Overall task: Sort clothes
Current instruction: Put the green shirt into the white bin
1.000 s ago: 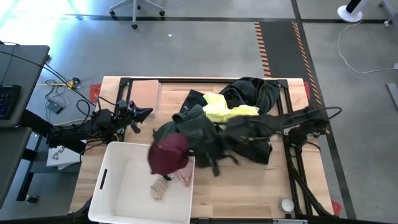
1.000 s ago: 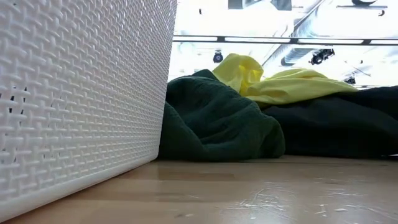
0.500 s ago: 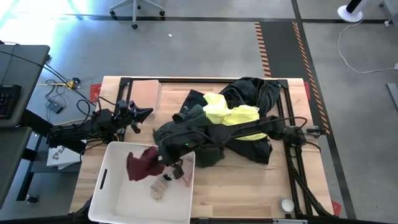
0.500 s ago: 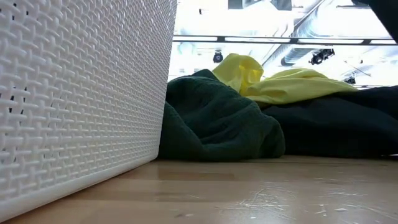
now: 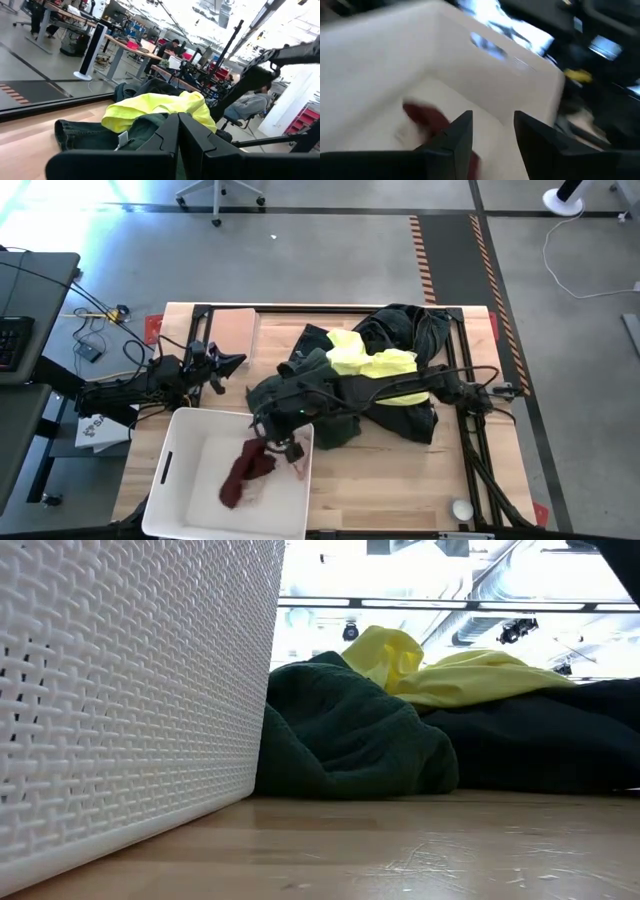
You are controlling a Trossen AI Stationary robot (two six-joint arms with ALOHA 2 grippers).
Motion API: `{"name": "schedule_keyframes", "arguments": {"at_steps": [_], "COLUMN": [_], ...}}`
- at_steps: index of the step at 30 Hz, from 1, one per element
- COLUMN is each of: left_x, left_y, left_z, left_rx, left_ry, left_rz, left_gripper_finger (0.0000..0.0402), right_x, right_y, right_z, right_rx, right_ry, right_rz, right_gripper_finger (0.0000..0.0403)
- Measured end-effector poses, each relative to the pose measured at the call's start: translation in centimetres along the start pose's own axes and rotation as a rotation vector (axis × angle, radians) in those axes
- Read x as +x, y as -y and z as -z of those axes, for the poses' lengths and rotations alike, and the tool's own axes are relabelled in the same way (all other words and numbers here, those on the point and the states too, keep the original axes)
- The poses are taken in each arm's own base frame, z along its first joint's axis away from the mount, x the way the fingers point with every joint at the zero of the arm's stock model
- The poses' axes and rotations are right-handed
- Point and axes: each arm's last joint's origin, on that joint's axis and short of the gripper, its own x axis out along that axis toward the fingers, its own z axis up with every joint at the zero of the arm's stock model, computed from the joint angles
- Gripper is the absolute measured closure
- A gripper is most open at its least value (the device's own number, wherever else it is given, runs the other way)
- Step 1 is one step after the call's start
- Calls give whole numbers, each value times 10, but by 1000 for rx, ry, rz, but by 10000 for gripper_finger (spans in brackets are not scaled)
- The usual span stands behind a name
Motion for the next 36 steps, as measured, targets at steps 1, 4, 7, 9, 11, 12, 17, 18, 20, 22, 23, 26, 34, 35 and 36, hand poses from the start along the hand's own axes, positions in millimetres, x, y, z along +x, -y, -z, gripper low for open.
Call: {"name": "schedule_keyframes", "arguments": {"at_steps": [1,4,7,9,11,12,17,18,20,22,23,26,34,35,36], "left_x": [0,0,0,0,0,0,0,0,0,0,0,0,0,0,0], "left_y": [0,0,0,0,0,0,0,0,0,0,0,0,0,0,0], "left_z": [0,0,0,0,0,0,0,0,0,0,0,0,0,0,0], "left_rx": [1,1,1,1,1,1,2,2,1,2,2,4,23,32,35], "left_ry": [-3,-6,-5,-6,-6,-6,-5,-5,-4,-5,-5,-4,-3,0,3], "left_rz": [2,5,6,7,6,6,6,6,7,7,7,5,1,-5,-12], "left_gripper_finger": [397,397,397,397,397,397,397,397,397,397,397,397,397,397,397], "right_x": [-8,-40,-75,-99,-124,-137,-180,-184,-191,-200,-204,-213,-248,-250,-250], "right_y": [-3,-13,-27,-35,-38,-39,-46,-50,-56,-62,-64,-70,-90,-93,-96], "right_z": [-2,-13,-20,-19,-17,-14,-8,-8,-7,1,7,33,126,138,148], "right_rx": [-8,-32,-68,-65,-19,16,187,180,153,144,152,208,534,585,641], "right_ry": [-58,-183,-325,-427,-514,-555,-627,-616,-603,-620,-632,-655,-716,-704,-688], "right_rz": [46,187,300,372,440,464,584,586,567,598,637,749,825,815,788], "right_gripper_finger": [262,261,261,261,261,261,261,261,261,261,261,261,261,261,261]}}
